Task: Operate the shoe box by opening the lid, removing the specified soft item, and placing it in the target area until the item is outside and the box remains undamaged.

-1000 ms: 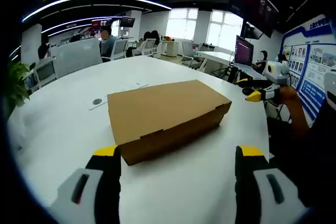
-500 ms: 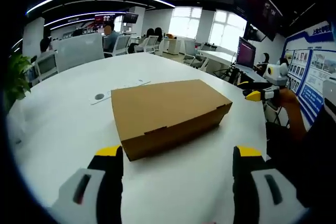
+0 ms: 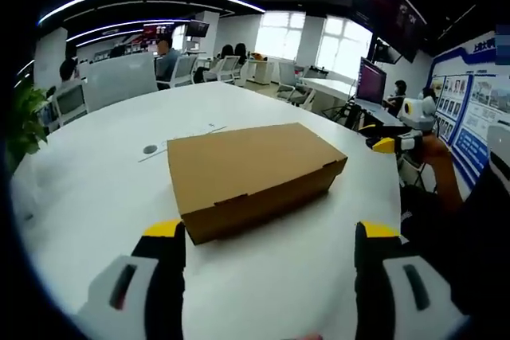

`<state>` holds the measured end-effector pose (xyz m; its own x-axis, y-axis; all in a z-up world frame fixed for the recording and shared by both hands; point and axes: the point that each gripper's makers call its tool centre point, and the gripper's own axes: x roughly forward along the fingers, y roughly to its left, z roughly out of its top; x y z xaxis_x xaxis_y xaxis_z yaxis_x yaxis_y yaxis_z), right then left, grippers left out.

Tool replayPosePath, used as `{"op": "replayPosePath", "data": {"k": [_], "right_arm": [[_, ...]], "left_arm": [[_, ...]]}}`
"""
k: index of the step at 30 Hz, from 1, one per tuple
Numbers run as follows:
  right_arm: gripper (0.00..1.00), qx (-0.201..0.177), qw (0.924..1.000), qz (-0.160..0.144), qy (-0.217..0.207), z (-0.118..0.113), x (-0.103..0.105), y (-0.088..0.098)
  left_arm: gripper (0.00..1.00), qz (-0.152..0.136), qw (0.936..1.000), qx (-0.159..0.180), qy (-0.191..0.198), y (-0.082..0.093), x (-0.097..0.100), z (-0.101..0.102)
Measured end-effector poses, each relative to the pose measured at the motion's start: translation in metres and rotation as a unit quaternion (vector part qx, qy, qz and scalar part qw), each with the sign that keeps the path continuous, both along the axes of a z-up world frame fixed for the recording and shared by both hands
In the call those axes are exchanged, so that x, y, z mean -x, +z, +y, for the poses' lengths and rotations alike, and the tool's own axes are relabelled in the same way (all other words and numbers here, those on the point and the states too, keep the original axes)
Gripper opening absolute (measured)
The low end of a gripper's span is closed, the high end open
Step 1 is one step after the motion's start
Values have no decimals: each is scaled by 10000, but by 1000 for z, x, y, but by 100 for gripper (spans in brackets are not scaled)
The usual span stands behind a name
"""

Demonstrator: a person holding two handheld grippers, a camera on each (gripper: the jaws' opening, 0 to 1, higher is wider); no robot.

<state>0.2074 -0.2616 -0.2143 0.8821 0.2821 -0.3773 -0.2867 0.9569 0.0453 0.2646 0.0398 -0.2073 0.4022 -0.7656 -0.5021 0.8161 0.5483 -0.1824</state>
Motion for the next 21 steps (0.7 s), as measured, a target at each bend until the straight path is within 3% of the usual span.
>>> {"op": "replayPosePath", "data": {"k": [2,4,7,10,14,21], "right_arm": [[78,-112,9998,-181,9,1,0,8],[75,-343,9984,-452,51,5,2,22],[77,-291,9982,-498,155,9,4,24],[77,-485,9986,-10,219,15,8,10],[71,-813,9957,277,332,24,8,2],[77,-964,9943,314,342,24,3,3]], "left_arm": [[98,-163,9998,-78,-59,1,2,-2],[98,-392,9989,-215,-110,2,5,-5],[99,-289,9996,-20,50,6,2,-4],[99,-223,9995,160,149,12,1,2],[99,-181,9994,254,137,14,1,7],[99,58,9986,489,210,15,-5,15]]}}
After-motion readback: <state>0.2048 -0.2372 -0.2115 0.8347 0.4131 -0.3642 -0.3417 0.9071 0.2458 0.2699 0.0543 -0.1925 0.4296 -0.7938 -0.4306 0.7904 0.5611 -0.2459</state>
